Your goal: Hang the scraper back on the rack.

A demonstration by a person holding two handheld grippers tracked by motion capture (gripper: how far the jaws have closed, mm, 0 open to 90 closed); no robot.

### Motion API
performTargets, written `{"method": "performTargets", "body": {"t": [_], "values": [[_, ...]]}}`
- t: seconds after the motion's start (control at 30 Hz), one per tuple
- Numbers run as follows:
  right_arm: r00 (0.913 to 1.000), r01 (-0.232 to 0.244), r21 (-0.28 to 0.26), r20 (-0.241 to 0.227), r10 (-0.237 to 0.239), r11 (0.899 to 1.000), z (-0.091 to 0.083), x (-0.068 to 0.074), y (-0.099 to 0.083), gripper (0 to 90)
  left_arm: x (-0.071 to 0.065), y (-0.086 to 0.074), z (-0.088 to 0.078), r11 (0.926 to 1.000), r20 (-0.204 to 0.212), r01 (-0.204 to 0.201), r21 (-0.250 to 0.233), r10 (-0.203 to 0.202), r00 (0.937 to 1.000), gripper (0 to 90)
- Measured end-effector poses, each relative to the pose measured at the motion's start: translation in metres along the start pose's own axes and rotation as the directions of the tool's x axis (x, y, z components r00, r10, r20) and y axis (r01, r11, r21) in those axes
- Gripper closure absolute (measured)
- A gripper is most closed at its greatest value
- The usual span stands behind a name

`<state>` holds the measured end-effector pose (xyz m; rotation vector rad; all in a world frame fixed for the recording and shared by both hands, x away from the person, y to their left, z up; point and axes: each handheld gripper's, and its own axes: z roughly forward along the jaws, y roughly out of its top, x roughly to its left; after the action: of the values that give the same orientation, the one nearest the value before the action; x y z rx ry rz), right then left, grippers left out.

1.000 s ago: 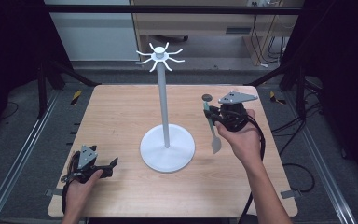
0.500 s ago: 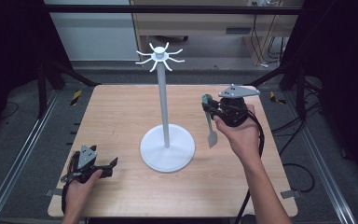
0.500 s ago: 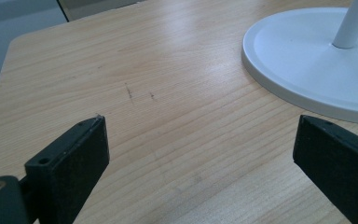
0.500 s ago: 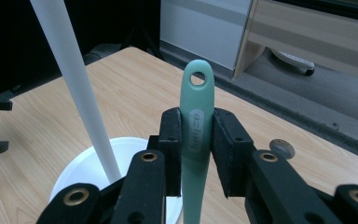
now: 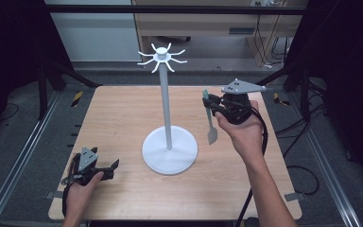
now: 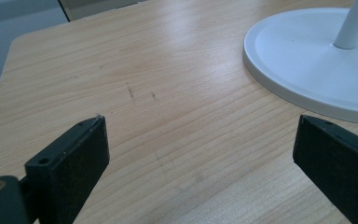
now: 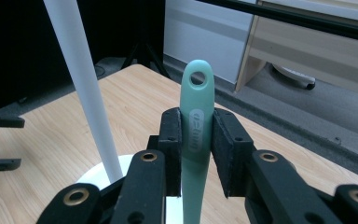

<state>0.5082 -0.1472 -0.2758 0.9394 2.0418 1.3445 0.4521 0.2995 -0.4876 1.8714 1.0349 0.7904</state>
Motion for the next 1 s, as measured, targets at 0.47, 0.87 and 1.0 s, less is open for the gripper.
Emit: {"method": "performTargets", "body": {"t": [0.47,0.87,1.0], "values": [[0.9998,0.022,-0.047,-0.001,-0.022,0.999,-0.013,0.005,0.02,74.4,0.001,0.0,0.0,1.0,-0.005,0.0,0.0,0.0,1.0,3.1],[0.9994,0.031,-0.074,-0.01,-0.032,0.997,-0.019,0.009,0.033,74.3,0.002,0.0,0.0,1.0,-0.007,0.002,0.001,-0.002,1.0,3.1],[0.9994,0.031,-0.084,-0.01,-0.032,0.996,-0.02,0.01,0.036,74.3,0.002,0.0,0.0,1.0,-0.006,0.002,0.002,-0.002,1.0,3.1]]}}
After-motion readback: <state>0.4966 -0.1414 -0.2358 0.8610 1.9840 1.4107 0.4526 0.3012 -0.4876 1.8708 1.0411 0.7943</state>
